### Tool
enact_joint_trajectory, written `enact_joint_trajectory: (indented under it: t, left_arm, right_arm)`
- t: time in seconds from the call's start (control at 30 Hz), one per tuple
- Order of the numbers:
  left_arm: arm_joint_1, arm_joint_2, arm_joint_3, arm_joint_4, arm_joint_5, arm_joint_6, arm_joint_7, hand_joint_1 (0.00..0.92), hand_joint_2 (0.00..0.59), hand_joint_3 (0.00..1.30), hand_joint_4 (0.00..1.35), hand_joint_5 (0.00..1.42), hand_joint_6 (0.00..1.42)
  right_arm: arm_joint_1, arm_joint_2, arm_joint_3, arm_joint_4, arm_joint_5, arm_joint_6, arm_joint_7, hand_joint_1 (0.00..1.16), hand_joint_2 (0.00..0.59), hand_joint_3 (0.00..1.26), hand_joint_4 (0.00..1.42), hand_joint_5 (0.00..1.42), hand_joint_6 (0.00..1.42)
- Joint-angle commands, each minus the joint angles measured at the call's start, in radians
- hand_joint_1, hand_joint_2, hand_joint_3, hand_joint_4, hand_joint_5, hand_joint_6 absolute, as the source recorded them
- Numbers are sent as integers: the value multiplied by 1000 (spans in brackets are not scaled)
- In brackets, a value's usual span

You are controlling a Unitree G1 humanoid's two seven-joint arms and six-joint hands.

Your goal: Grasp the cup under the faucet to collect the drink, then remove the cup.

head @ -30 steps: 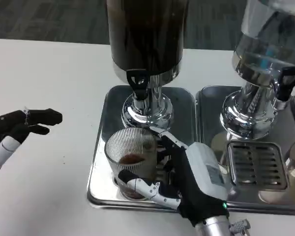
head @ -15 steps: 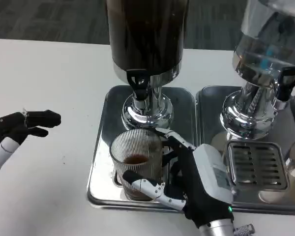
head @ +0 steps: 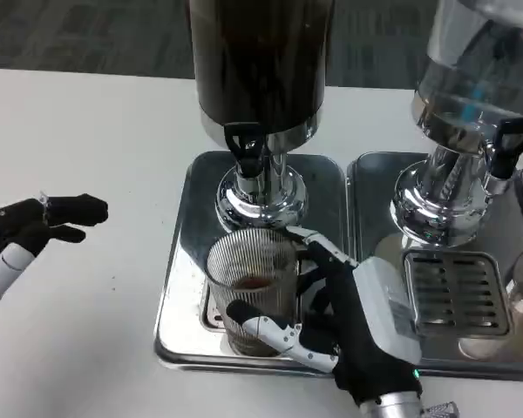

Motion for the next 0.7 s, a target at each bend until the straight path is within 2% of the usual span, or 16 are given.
enact_joint_trajectory:
  t: [0.03, 0.47, 0.7]
  left_arm:
    - [3, 2, -3, 4, 3, -3, 2, 0, 157, 423, 372, 311, 392]
    - [-12, -1, -10, 13, -1, -9, -8, 0, 156, 421, 372, 311, 392]
    - [-26, 1, -17, 25, 4, -20, -14, 0, 156, 412, 363, 311, 404]
  right_arm:
    - [3, 7, -11, -2, 10, -39, -35, 544, 222, 416, 568, 738, 927]
    - [14, 6, -46, -3, 21, -85, -70, 558, 228, 432, 595, 766, 967]
    - [34, 6, -74, -20, 20, -83, -98, 559, 228, 446, 601, 782, 984]
